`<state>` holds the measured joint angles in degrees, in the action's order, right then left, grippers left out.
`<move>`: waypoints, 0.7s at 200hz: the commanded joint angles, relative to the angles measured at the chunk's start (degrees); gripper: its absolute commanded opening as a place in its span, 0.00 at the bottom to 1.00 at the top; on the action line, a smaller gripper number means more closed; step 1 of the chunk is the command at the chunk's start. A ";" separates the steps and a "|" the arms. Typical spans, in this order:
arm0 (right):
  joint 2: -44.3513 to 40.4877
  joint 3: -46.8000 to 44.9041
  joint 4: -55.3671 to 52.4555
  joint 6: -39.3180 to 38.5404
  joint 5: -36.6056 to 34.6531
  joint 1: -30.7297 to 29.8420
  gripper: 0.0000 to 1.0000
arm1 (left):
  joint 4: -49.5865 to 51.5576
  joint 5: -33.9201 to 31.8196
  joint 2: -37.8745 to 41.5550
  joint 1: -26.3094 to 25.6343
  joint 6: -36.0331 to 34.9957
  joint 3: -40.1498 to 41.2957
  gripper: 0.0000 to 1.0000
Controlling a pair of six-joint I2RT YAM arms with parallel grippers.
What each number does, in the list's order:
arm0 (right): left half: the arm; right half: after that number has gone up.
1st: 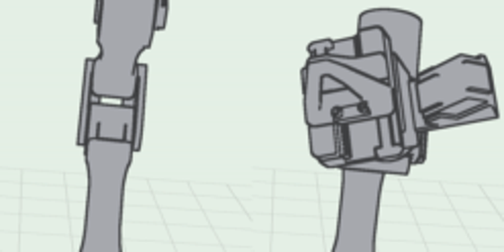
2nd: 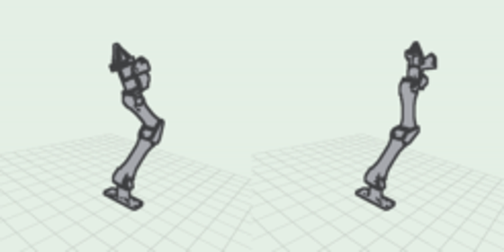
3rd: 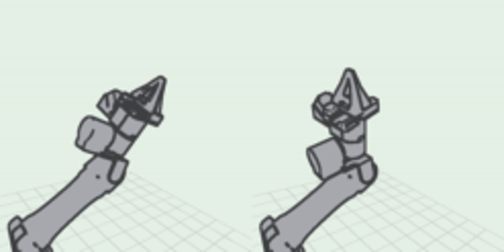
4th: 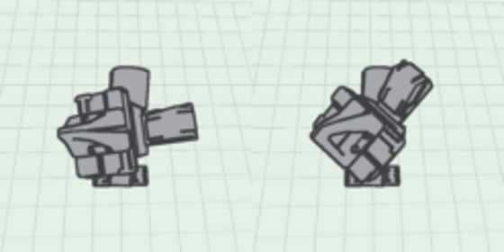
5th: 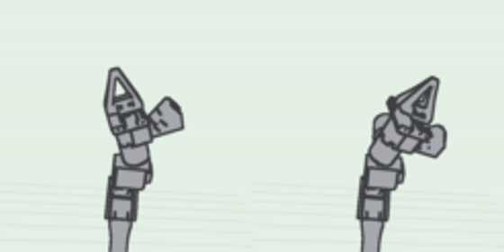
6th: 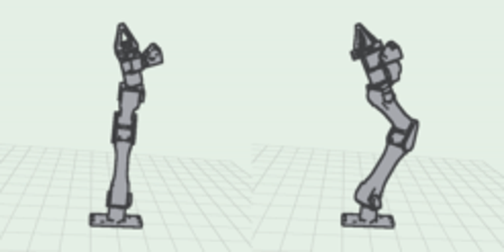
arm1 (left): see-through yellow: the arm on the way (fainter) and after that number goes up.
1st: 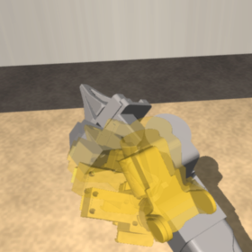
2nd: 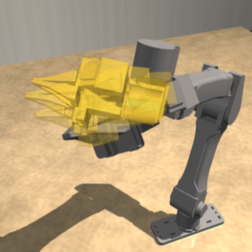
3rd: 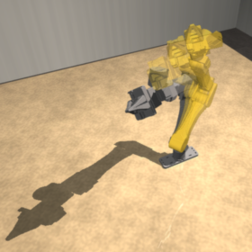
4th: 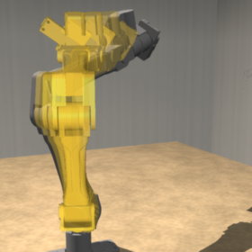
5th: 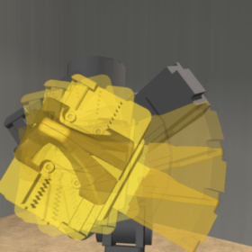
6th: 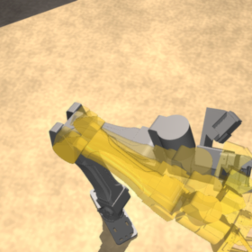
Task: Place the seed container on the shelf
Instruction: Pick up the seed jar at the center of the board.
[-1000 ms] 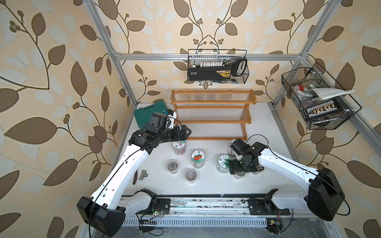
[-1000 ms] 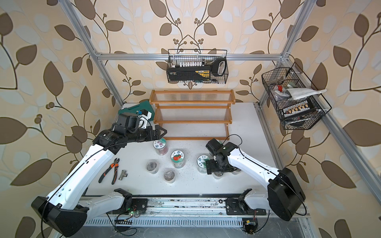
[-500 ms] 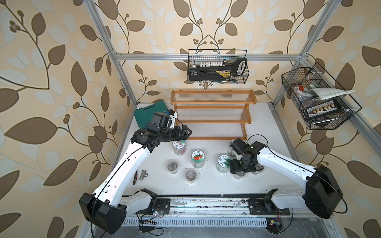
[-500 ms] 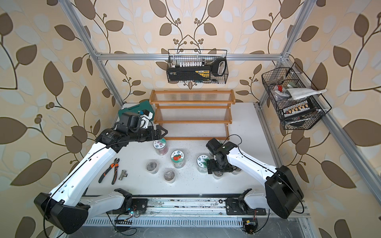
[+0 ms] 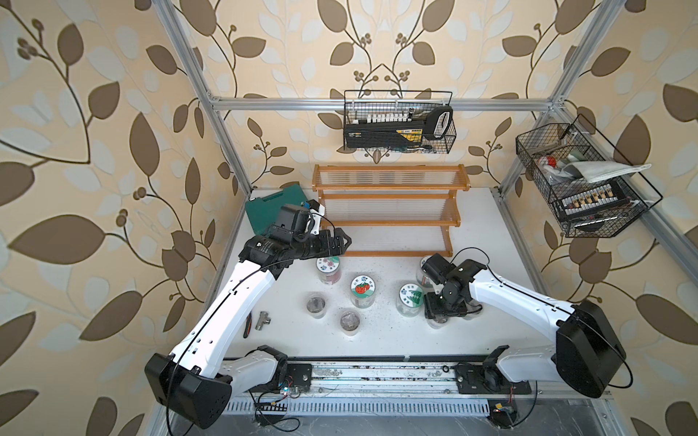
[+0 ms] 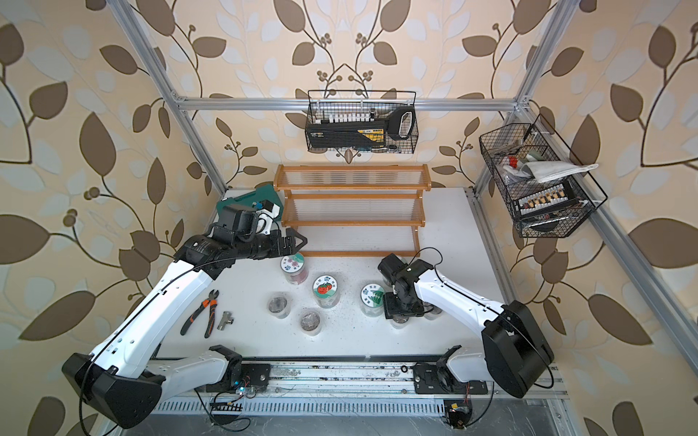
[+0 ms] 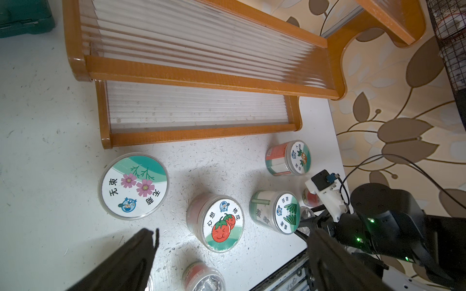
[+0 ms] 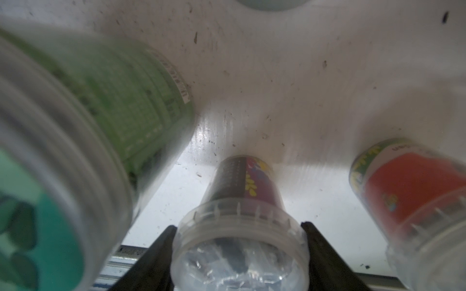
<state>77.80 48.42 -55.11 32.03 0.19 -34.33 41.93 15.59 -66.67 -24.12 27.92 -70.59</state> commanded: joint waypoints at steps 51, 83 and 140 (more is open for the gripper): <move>-6.20 9.94 -12.39 -1.03 -1.15 0.13 0.63 | -4.54 1.42 1.44 -5.01 -2.52 -0.87 0.98; -8.74 17.41 -19.52 -2.88 -0.93 0.04 0.61 | -9.58 -1.15 2.59 -12.54 -5.66 0.33 0.98; -8.81 32.17 -29.06 -3.40 -1.50 -3.82 0.61 | -26.82 -6.10 4.44 -29.19 -18.13 7.90 0.98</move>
<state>68.75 75.16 -77.54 29.45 -0.43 -36.53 26.63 11.60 -64.73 -47.75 19.14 -66.74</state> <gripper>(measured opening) 0.673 0.984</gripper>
